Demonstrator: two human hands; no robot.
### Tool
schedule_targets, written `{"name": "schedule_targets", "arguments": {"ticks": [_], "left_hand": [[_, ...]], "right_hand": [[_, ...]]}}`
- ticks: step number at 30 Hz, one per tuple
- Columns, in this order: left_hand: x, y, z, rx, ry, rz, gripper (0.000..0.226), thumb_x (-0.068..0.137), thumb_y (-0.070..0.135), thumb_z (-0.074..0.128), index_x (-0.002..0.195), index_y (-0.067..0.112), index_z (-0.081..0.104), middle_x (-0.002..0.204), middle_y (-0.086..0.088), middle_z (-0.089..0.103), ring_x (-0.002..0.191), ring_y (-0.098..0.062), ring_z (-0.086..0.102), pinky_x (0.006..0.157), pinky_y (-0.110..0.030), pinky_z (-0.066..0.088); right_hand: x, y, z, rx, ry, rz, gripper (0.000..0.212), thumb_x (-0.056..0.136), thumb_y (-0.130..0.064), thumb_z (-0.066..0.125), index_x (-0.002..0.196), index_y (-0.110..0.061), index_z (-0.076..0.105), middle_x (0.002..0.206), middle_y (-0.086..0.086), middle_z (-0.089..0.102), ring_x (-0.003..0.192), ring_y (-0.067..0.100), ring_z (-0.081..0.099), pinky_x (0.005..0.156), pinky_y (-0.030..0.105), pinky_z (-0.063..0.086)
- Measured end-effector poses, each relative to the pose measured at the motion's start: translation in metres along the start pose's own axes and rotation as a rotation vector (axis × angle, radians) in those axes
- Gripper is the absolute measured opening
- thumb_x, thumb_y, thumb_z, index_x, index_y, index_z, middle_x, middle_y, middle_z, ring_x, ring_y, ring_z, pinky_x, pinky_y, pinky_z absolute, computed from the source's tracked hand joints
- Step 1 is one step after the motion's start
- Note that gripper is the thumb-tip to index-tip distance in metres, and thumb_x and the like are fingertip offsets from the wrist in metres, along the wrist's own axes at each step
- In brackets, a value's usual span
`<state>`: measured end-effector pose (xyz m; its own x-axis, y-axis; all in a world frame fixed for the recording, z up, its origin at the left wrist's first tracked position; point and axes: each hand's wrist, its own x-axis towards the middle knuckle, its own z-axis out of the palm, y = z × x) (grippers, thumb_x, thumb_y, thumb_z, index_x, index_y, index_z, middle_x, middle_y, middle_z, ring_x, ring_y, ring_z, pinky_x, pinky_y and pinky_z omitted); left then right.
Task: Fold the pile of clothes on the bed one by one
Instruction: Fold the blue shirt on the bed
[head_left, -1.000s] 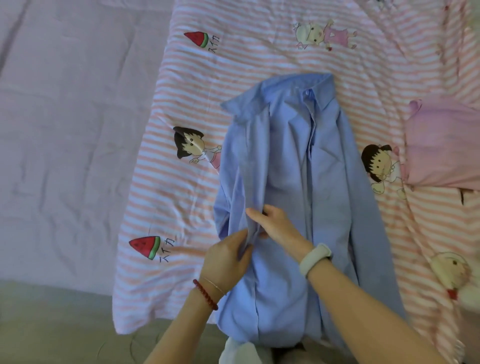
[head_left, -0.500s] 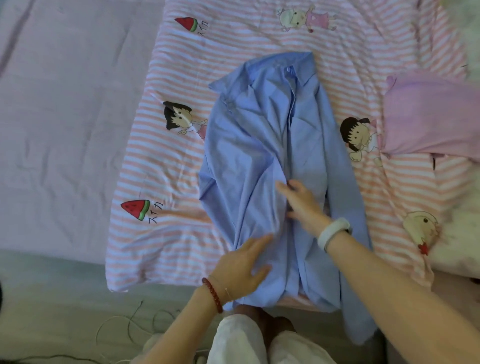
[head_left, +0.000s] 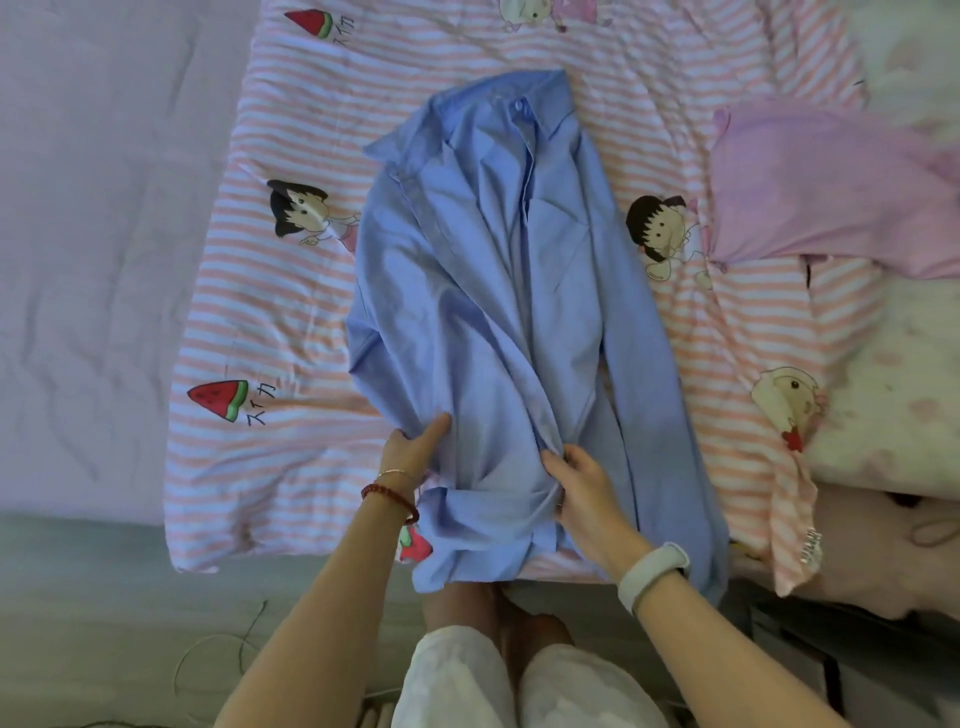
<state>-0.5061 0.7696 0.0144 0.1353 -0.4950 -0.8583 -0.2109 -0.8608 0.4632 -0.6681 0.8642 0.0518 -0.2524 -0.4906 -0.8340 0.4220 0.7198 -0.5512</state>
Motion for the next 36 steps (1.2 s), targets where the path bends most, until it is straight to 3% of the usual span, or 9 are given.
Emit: {"name": "schedule_targets", "arguments": {"ticks": [5,10,13,16,19,24,29,34,36], "left_hand": [[-0.006,0.010,-0.008,-0.178,0.095,0.143,0.029,0.094,0.017,0.051,0.068,0.007,0.044,0.063,-0.015,0.045,0.058,-0.023,0.042,0.056,-0.031,0.038],[-0.021,0.041,-0.059,0.044,0.246,0.463,0.034,0.095,0.020,0.051,0.123,0.002,0.053,0.117,-0.013,0.058,0.107,-0.020,0.053,0.079,-0.026,0.039],[-0.020,0.054,-0.092,0.257,0.460,0.494,0.036,0.093,0.019,0.052,0.122,-0.003,0.048,0.118,-0.019,0.055,0.109,-0.031,0.052,0.076,-0.027,0.034],[-0.017,0.037,-0.104,0.474,0.612,0.489,0.047,0.087,0.017,0.057,0.129,0.001,0.042,0.129,-0.024,0.044,0.115,-0.041,0.046,0.088,-0.045,0.039],[-0.021,0.001,-0.093,0.478,0.556,0.581,0.042,0.086,0.016,0.062,0.121,-0.002,0.048,0.122,-0.027,0.046,0.110,-0.040,0.047,0.086,-0.044,0.041],[-0.014,-0.047,-0.070,0.273,0.175,0.173,0.053,0.084,0.036,0.065,0.115,-0.003,0.046,0.100,-0.011,0.049,0.090,-0.025,0.048,0.073,-0.032,0.038],[-0.016,-0.049,-0.071,0.234,0.315,0.300,0.039,0.094,0.022,0.051,0.062,0.011,0.033,0.061,-0.005,0.037,0.071,-0.024,0.038,0.049,-0.026,0.024],[-0.028,-0.050,-0.109,0.188,0.433,0.348,0.027,0.098,0.013,0.041,0.089,-0.005,0.058,0.085,-0.023,0.057,0.083,-0.030,0.050,0.062,-0.033,0.030],[-0.024,-0.057,-0.127,0.243,0.539,0.276,0.028,0.097,0.010,0.039,0.102,-0.012,0.056,0.103,-0.032,0.059,0.096,-0.041,0.053,0.071,-0.036,0.032]], "right_hand": [[-0.009,-0.007,-0.016,-0.141,0.010,-0.121,0.012,0.094,-0.012,0.052,0.086,-0.011,0.061,0.085,0.012,0.063,0.084,0.028,0.060,0.076,0.040,0.049],[-0.014,-0.027,-0.015,-0.098,0.088,-0.293,0.018,0.095,-0.012,0.050,0.078,-0.013,0.056,0.080,0.009,0.059,0.075,0.022,0.057,0.070,0.034,0.047],[-0.015,-0.025,-0.010,-0.229,0.078,-0.319,0.016,0.093,-0.020,0.054,0.080,-0.012,0.058,0.084,0.013,0.063,0.080,0.026,0.061,0.075,0.039,0.050],[-0.016,-0.007,-0.002,-0.371,-0.010,-0.206,0.013,0.093,-0.021,0.054,0.087,-0.009,0.057,0.078,0.003,0.061,0.079,0.020,0.059,0.063,0.022,0.047],[-0.018,0.019,-0.002,-0.452,-0.095,-0.075,0.009,0.093,-0.019,0.054,0.090,-0.011,0.057,0.084,0.002,0.061,0.082,0.020,0.059,0.061,0.019,0.046],[-0.026,0.049,0.002,-0.543,-0.059,-0.099,0.020,0.093,-0.014,0.052,0.085,0.004,0.052,0.075,0.007,0.047,0.069,0.014,0.044,0.060,0.022,0.035],[-0.035,0.048,0.015,-0.456,-0.099,-0.168,0.027,0.097,-0.017,0.045,0.093,0.009,0.049,0.083,0.012,0.048,0.076,0.017,0.046,0.066,0.024,0.036],[-0.041,0.042,0.033,-0.627,-0.330,-0.147,0.017,0.098,-0.016,0.044,0.092,-0.007,0.056,0.086,0.008,0.059,0.079,0.014,0.054,0.066,0.015,0.041],[-0.036,0.051,0.035,-0.794,-0.372,-0.128,0.023,0.097,-0.017,0.044,0.102,0.002,0.057,0.099,0.021,0.062,0.090,0.030,0.058,0.078,0.030,0.047]]}}
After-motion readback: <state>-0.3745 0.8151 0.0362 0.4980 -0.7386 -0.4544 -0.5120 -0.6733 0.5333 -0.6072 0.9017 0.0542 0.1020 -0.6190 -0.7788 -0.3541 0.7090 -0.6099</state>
